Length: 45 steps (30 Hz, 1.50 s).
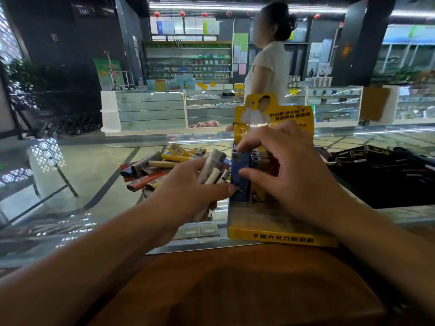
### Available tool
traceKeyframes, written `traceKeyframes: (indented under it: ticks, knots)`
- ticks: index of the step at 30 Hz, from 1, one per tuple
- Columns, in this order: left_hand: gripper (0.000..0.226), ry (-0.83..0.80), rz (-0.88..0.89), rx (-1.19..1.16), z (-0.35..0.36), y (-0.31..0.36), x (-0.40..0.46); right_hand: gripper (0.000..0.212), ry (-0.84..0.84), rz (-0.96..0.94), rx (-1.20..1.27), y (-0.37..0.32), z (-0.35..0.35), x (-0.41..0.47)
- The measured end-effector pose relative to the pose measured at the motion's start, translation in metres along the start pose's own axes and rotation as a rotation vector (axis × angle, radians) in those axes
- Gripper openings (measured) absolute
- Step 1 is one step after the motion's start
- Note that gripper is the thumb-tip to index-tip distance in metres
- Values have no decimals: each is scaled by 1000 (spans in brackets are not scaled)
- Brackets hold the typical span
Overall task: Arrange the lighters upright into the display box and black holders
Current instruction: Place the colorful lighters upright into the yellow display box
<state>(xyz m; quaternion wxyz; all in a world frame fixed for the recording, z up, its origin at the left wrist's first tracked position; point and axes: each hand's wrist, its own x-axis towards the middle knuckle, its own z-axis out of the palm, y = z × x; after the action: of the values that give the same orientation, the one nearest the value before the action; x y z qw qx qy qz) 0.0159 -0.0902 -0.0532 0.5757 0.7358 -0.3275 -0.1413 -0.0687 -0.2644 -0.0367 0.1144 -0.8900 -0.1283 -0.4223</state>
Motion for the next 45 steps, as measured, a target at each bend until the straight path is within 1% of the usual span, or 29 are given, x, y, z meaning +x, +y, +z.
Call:
traceKeyframes:
  ticks: [2, 6, 12, 17, 20, 22, 26, 28, 31, 33, 35, 37, 40, 42, 45]
  knots:
    - [15, 1, 6, -5, 0, 0, 0, 29, 13, -12, -5, 0, 0, -1]
    - [22, 4, -6, 0, -1, 0, 0, 29, 33, 7, 0, 0, 1, -2]
    - [20, 1, -5, 15, 0, -1, 2, 28, -93, 58, -47, 2, 1, -2]
    - [18, 26, 56, 29, -2, 2, 1, 30, -108, 84, -75, 4, 0, -4]
    - [18, 32, 103, 22, -4, 7, -1, 36, -110, 103, -50, 4, -1, -5]
    - [16, 14, 132, 12, -5, 11, -2, 40, -66, 108, -8, 3, -2, -5]
    - [17, -16, 169, -72, -9, 19, -5, 25, 53, 79, 85, -1, -6, 5]
    - [19, -24, 158, -148, -14, 22, -5, 28, 30, 45, 79, -4, -10, 16]
    - [29, -45, 155, -205, -20, 25, -6, 32, -76, -25, 32, -9, -12, 33]
    - [26, -71, 169, -206, -21, 26, -7, 31, -134, -47, 48, -11, -9, 38]
    - [20, -116, 166, -217, -22, 25, -8, 34, -132, -36, 91, -11, -4, 35]
    - [26, -159, 169, -217, -21, 24, -8, 35, -133, -28, 106, -10, -1, 31]
    - [38, -206, 196, -195, -19, 23, -7, 29, -148, -39, 142, -10, -4, 29]
    - [34, -226, 221, -191, -19, 23, -6, 25, -148, -14, 219, -10, -6, 28]
    - [29, -255, 246, -194, -20, 22, -7, 23, -137, 3, 258, -9, -7, 27]
